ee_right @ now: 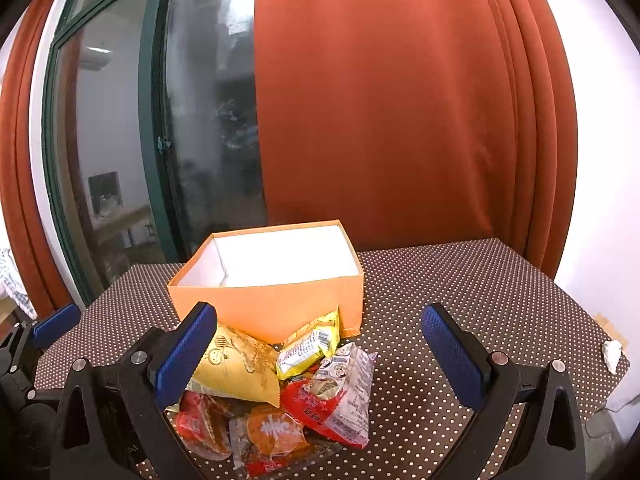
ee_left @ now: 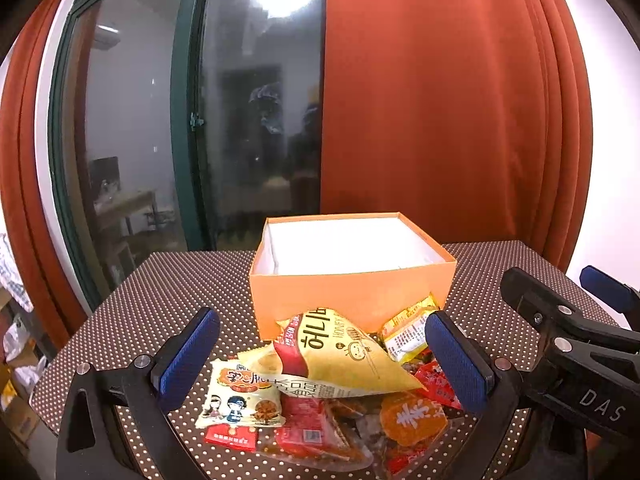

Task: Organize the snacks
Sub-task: 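Grasp the white-red printed bag with the right tool while the left tool reaches the yellow chip bag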

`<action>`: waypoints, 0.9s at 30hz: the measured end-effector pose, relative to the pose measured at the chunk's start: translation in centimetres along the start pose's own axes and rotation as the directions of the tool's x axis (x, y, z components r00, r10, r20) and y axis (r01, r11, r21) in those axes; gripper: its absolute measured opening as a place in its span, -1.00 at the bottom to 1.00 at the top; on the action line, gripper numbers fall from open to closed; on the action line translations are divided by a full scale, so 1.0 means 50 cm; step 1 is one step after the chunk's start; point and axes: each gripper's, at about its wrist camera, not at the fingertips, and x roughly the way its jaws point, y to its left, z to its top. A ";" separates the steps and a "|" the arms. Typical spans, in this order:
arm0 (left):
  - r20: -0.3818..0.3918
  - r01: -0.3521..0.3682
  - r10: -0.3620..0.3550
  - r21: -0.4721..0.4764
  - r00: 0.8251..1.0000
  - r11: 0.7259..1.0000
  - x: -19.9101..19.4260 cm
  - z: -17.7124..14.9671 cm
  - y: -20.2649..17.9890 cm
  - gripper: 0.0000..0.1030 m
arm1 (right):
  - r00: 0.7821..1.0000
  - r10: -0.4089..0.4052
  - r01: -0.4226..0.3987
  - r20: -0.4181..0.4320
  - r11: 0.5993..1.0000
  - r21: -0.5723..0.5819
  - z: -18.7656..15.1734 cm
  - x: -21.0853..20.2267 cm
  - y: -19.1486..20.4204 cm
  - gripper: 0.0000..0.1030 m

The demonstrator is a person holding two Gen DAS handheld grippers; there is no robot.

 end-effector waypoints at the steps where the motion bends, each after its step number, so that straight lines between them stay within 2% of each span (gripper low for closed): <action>1: -0.009 0.001 -0.001 -0.003 1.000 1.000 0.008 -0.002 0.001 0.99 | 1.000 -0.002 0.002 -0.005 1.000 0.002 -0.002 0.006 -0.002 1.00; 14: -0.136 -0.013 0.014 0.012 0.991 1.000 0.129 -0.029 -0.001 0.99 | 0.993 0.009 -0.006 -0.121 1.000 0.026 -0.035 0.117 -0.014 1.00; 21: -0.211 -0.009 0.014 0.026 0.977 1.000 0.210 -0.055 -0.020 0.99 | 0.981 0.011 -0.005 -0.195 1.000 0.031 -0.061 0.183 -0.014 1.00; 27: -0.205 -0.053 0.067 0.073 0.976 0.996 0.243 -0.078 -0.034 0.99 | 0.966 0.014 -0.004 -0.258 0.999 0.040 -0.093 0.231 -0.013 1.00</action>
